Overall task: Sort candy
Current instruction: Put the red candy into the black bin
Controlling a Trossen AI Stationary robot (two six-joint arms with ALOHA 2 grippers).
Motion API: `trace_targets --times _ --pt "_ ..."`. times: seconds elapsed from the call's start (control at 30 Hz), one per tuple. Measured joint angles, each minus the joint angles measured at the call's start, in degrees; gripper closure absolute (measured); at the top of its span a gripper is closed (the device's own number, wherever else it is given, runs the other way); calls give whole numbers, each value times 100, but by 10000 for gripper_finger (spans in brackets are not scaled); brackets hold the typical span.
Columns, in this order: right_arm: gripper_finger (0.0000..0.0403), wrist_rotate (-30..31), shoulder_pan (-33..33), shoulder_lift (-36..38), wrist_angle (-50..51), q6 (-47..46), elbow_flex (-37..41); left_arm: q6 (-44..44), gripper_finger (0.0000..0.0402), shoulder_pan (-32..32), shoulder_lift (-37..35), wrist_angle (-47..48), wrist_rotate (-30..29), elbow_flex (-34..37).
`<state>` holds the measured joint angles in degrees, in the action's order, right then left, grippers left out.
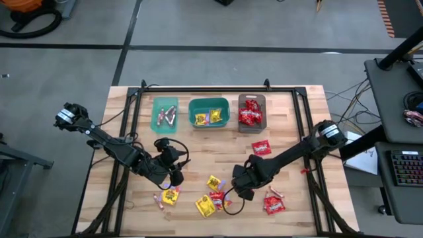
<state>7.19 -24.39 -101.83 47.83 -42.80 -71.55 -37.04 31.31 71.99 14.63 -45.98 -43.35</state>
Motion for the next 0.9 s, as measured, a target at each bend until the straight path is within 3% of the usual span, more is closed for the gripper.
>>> trace_targets --times 0.27,0.4,0.9 --pt "394 1029 109 734 -78 359 70 -21 261 0 0 -125 0 0" --pt "394 1586 143 1087 -643 698 269 -19 261 0 0 -222 -2 0" --pt "394 1697 501 1949 -6311 2403 2604 137 261 186 835 -1206 -1 0"
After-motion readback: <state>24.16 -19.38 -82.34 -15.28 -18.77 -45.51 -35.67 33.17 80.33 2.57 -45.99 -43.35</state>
